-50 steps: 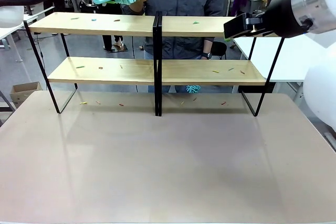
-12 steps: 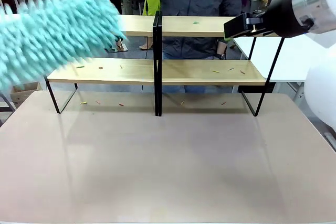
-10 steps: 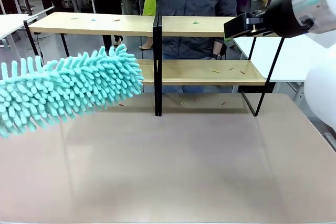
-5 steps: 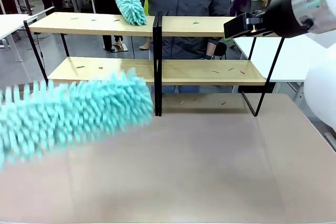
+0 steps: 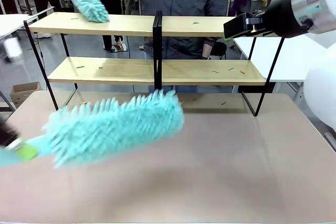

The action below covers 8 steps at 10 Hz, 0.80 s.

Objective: Clean the shelves.
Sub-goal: Clean a randomly selected level of the Shelf with the Duster.

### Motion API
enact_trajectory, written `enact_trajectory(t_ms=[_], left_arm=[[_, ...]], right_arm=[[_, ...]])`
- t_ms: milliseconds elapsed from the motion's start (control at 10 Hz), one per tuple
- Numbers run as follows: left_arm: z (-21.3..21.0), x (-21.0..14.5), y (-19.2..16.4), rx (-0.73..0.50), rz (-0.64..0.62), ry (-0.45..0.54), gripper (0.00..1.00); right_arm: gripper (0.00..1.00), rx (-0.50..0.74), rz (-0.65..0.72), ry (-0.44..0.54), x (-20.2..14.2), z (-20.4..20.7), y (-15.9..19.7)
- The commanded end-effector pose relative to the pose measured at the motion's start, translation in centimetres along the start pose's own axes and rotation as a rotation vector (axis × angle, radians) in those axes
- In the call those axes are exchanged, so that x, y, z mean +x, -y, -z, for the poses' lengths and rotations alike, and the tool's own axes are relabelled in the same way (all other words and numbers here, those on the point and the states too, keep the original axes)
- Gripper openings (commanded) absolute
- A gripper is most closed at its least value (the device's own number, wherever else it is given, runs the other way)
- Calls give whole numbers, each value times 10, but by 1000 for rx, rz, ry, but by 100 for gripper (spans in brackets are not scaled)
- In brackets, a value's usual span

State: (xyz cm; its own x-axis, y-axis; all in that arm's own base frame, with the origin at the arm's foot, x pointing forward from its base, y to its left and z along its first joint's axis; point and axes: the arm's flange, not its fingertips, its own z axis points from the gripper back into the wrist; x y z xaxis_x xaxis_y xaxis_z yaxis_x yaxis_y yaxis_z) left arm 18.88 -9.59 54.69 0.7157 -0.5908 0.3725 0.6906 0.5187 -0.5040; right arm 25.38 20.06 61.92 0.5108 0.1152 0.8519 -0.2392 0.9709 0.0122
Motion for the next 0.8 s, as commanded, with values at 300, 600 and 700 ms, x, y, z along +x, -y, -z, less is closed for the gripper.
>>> enact_trajectory(t_ms=[300,600,700], left_arm=[[51,47,10,100,-58,25,12],[77,53,12,163,-91,-28,12],[97,55,23,108,-15,-98,12]], right_arm=[[100,3,1,0,0,1,0],[100,3,1,0,0,1,0],[100,3,1,0,0,1,0]])
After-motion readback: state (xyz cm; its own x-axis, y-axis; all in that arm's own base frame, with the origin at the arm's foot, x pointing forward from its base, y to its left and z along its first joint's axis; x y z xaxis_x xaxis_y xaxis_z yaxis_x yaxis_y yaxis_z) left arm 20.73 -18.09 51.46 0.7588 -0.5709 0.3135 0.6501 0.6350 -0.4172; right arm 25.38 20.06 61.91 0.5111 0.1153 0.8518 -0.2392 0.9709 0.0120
